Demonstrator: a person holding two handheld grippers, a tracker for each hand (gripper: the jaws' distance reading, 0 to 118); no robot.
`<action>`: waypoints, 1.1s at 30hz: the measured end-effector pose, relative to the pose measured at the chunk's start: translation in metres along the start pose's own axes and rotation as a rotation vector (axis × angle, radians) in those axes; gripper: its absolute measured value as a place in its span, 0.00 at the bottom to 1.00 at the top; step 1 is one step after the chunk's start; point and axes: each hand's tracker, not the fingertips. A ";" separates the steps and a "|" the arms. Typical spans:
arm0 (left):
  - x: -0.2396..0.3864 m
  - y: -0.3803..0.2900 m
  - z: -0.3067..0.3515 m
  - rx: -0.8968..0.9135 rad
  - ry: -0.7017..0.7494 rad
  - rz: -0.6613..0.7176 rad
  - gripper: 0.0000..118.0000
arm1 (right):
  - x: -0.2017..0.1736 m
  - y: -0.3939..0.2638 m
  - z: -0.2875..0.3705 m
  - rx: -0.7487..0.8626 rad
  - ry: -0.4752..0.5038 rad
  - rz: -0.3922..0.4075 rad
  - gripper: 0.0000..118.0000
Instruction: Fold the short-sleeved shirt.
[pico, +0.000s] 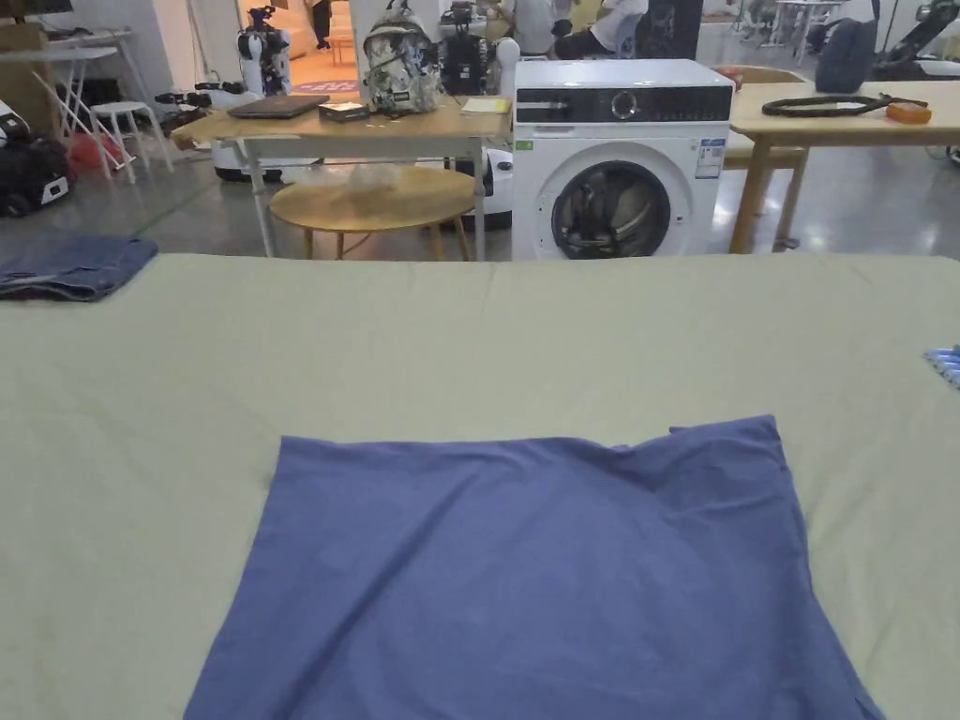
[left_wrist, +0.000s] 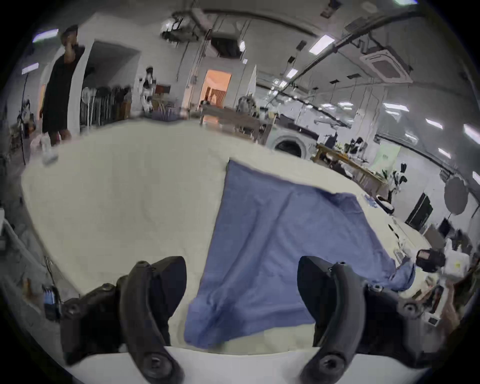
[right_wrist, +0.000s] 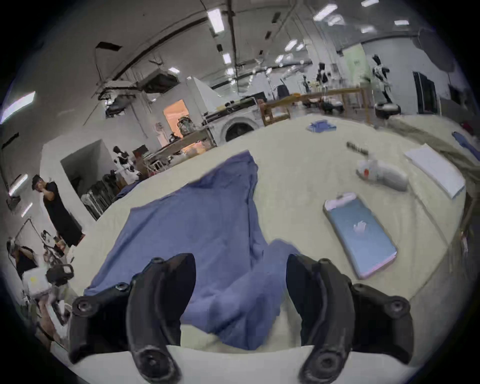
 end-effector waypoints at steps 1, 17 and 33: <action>0.008 0.013 0.006 0.043 0.002 -0.042 0.77 | -0.006 0.008 0.004 0.036 0.013 0.029 0.63; 0.087 0.055 0.047 0.179 -0.062 -0.092 0.00 | -0.112 0.021 0.013 0.122 0.071 0.333 0.00; -0.018 -0.058 -0.022 -0.239 0.083 -0.053 0.41 | -0.073 0.003 0.015 0.022 0.061 0.200 0.00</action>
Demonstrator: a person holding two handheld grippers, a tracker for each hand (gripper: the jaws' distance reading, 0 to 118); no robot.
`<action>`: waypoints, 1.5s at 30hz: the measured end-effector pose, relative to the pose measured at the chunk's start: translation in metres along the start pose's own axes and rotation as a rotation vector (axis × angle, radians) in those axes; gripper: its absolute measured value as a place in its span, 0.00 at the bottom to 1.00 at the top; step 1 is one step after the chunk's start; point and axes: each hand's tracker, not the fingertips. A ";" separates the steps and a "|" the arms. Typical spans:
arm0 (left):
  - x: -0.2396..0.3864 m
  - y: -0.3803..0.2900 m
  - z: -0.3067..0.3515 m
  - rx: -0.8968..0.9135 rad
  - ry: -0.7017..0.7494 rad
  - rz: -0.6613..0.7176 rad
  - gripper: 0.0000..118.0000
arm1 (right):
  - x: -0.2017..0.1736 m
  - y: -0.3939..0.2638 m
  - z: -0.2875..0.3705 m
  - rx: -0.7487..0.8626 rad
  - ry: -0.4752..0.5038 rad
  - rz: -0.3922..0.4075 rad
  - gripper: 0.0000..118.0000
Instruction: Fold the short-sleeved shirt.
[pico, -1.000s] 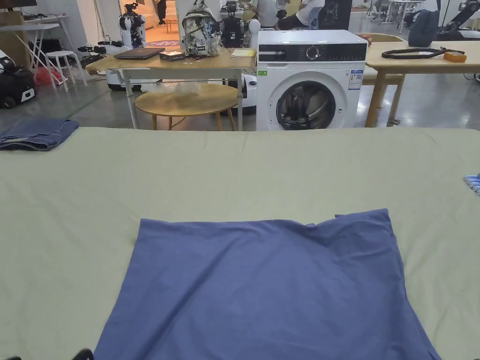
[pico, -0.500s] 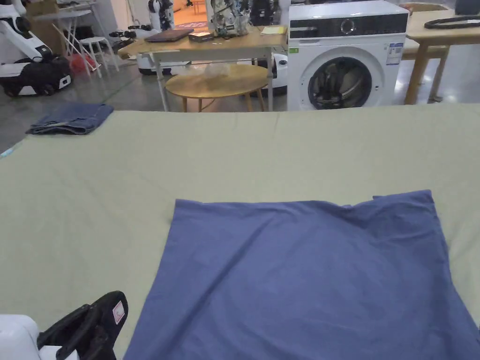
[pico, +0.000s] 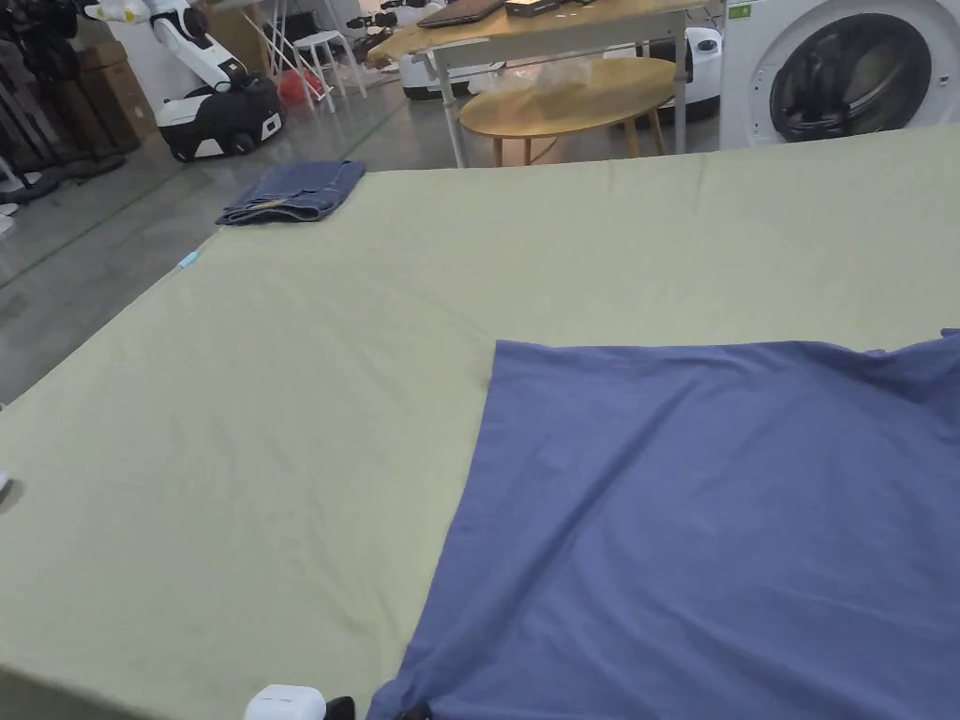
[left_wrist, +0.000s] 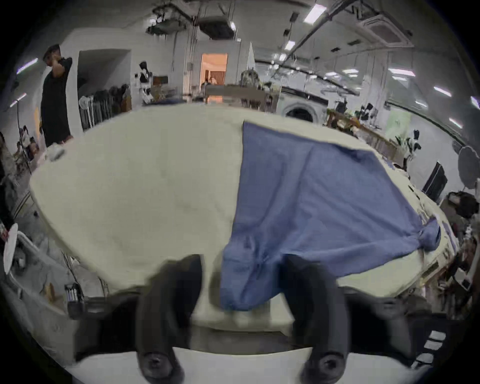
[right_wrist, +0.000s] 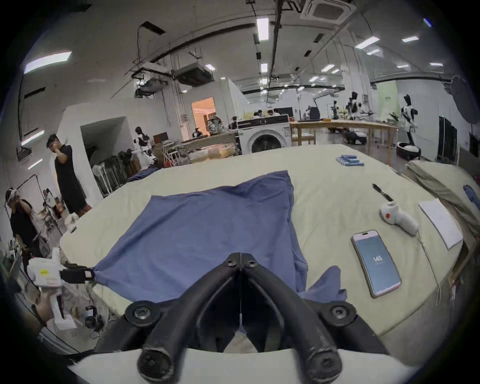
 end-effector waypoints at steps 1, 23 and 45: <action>-0.002 -0.003 -0.008 -0.014 -0.015 0.009 0.22 | 0.005 -0.003 0.002 -0.001 -0.012 -0.006 0.00; 0.023 0.004 -0.012 -0.082 0.044 -0.061 0.00 | 0.065 -0.095 -0.020 -0.156 -0.127 -0.272 0.05; 0.006 0.216 -0.169 -0.044 -0.055 0.093 0.76 | 0.106 0.074 -0.248 -0.217 -0.093 -0.105 0.72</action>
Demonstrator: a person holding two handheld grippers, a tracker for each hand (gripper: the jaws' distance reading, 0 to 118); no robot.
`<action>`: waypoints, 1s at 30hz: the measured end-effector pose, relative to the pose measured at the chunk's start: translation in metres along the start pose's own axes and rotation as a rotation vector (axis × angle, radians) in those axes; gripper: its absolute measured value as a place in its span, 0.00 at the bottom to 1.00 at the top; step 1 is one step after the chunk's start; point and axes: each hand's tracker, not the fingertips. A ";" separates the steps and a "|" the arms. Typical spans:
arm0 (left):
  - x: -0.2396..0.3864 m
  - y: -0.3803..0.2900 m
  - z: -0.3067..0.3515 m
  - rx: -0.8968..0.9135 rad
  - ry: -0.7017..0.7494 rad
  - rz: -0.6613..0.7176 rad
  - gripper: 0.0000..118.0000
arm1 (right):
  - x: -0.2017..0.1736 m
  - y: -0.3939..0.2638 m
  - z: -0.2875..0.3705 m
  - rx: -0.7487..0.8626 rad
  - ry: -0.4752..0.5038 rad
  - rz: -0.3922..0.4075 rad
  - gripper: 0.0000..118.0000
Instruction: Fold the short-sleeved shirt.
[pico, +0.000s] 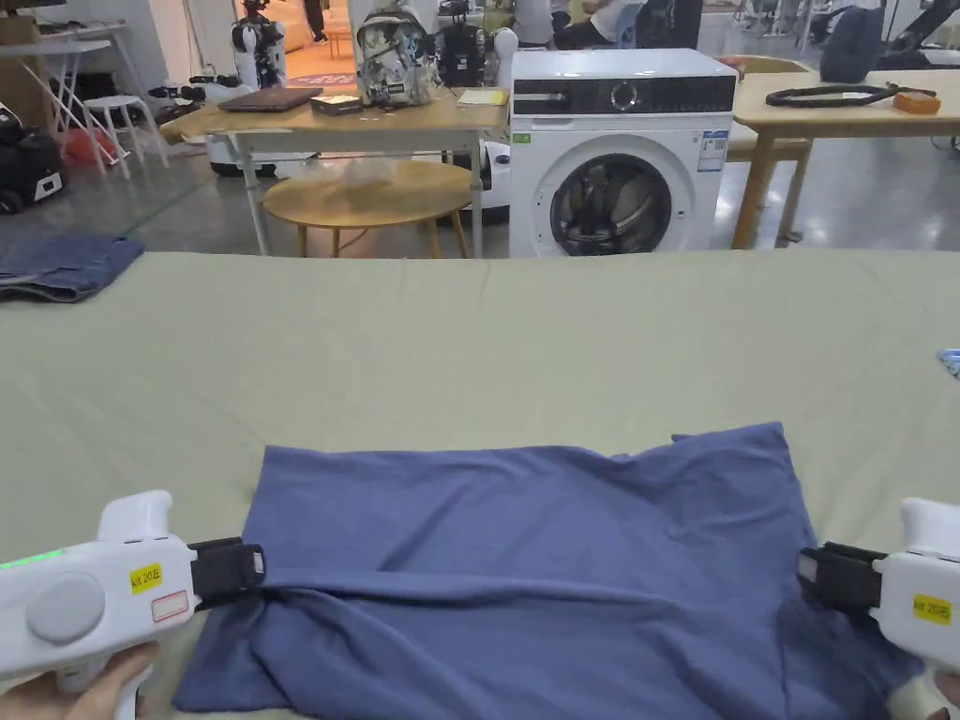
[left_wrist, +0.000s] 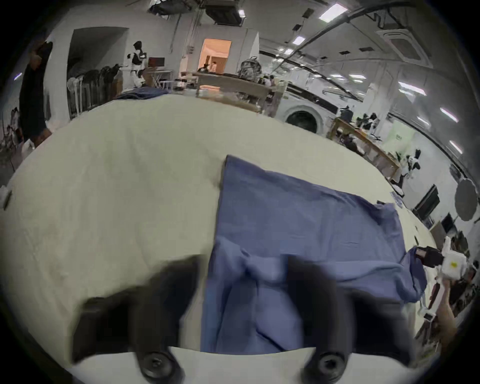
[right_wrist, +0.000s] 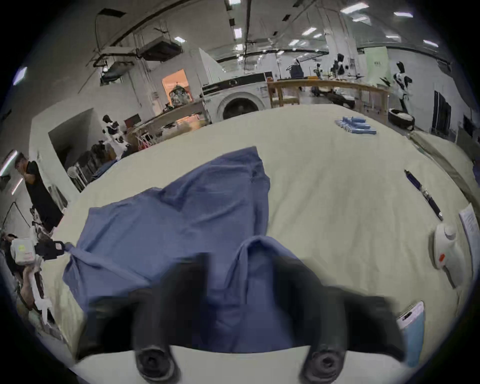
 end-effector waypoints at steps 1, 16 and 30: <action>0.003 -0.001 0.008 0.000 -0.014 0.006 0.71 | 0.001 -0.001 0.002 0.000 -0.023 0.026 0.71; 0.066 -0.131 0.189 0.372 -0.072 -0.139 0.00 | -0.057 -0.110 0.180 0.301 0.028 0.121 0.00; 0.053 -0.135 0.160 0.211 -0.066 -0.072 0.00 | -0.064 -0.148 0.183 0.176 0.039 0.055 0.00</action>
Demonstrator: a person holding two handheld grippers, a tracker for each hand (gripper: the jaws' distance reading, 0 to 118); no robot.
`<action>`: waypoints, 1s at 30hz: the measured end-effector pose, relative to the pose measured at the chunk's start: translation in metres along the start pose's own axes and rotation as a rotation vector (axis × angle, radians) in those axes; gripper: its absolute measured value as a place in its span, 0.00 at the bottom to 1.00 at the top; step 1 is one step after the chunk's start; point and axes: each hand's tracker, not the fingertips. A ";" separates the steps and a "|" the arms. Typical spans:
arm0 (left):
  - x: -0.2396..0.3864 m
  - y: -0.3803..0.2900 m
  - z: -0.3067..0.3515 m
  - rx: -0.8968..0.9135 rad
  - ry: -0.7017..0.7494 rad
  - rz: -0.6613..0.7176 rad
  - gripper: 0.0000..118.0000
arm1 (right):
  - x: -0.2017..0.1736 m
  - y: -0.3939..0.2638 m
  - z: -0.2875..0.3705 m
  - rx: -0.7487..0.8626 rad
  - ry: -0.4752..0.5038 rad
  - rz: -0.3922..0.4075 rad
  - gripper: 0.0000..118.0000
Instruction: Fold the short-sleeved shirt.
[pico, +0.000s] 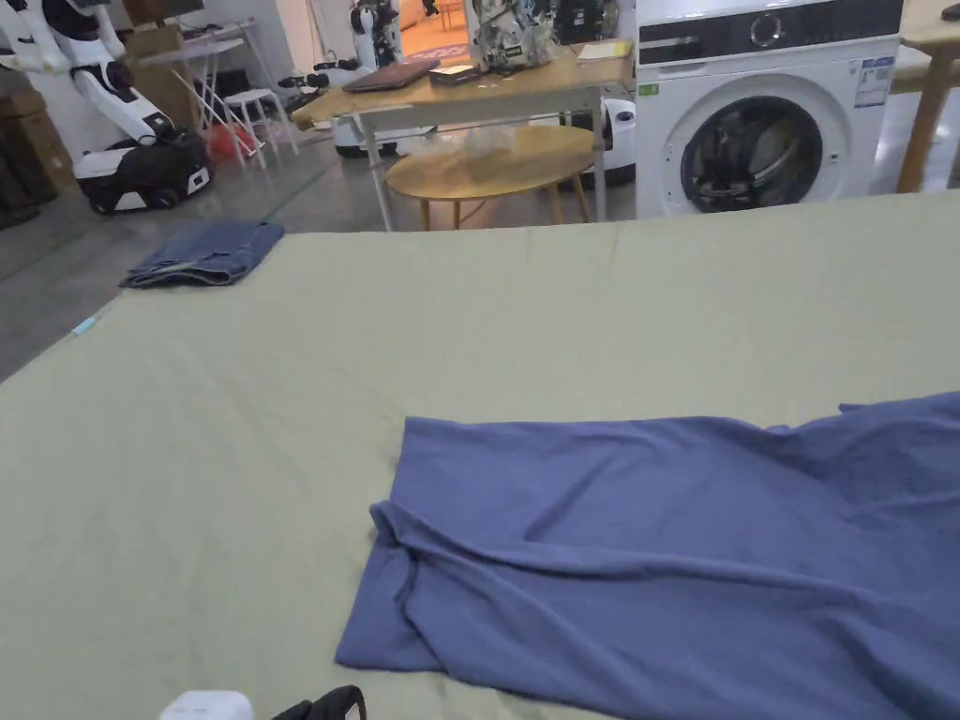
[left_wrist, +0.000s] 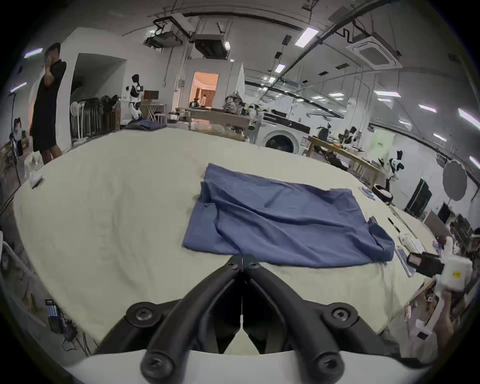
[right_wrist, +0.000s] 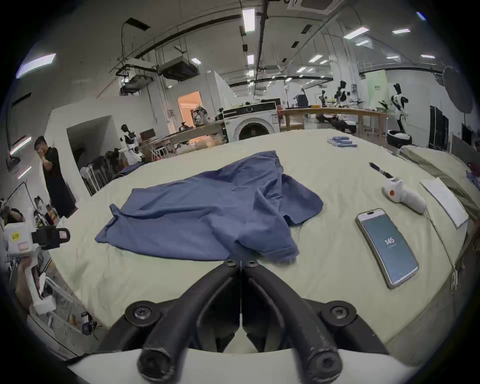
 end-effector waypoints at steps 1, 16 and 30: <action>-0.007 0.008 -0.014 -0.049 -0.003 0.014 0.12 | 0.002 0.002 0.001 -0.002 0.003 -0.004 0.00; -0.056 0.030 -0.163 -0.301 0.128 0.094 0.00 | 0.033 0.007 0.002 -0.036 -0.050 -0.069 0.00; -0.048 0.030 -0.156 -0.333 0.155 -0.036 0.00 | 0.069 0.025 -0.116 -0.204 -0.077 -0.280 0.03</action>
